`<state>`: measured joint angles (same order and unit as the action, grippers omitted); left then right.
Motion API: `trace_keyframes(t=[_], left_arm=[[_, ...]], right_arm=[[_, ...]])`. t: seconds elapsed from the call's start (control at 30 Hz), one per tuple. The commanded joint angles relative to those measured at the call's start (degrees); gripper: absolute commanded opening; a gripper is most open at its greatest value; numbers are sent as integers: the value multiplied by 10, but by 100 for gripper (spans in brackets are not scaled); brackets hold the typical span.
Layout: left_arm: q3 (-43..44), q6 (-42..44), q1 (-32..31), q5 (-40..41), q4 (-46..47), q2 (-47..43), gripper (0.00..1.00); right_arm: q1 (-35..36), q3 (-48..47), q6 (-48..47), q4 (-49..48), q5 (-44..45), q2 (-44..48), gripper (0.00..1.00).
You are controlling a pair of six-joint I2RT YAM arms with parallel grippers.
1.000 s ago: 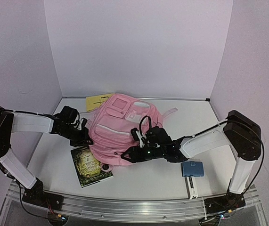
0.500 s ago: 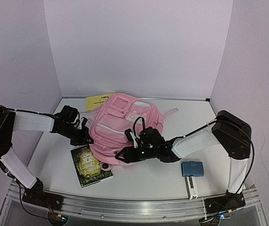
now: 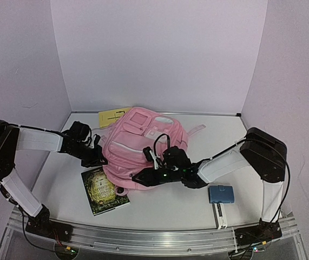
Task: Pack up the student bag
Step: Zip the student bag at the center of the board.
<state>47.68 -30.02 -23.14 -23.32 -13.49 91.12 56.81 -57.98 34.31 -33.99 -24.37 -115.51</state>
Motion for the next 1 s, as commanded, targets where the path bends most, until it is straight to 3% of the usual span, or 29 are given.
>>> trace_keyframes(t=[0.0, 0.37, 0.47, 0.67, 0.97], left_arm=[[25, -4, -6, -17, 34, 15, 0], [37, -19, -6, -7, 34, 41, 0], [37, -19, -6, -7, 34, 42, 0], [34, -23, -6, -3, 33, 37, 0], [31, -26, -7, -5, 36, 35, 0]], right_arm=[[6, 26, -12, -95, -53, 51, 36], [60, 13, 5, -93, -116, 72, 29], [64, 12, 6, -59, -58, 81, 30], [63, -25, -4, 110, 163, 82, 36], [65, -62, 10, 118, 160, 43, 35]])
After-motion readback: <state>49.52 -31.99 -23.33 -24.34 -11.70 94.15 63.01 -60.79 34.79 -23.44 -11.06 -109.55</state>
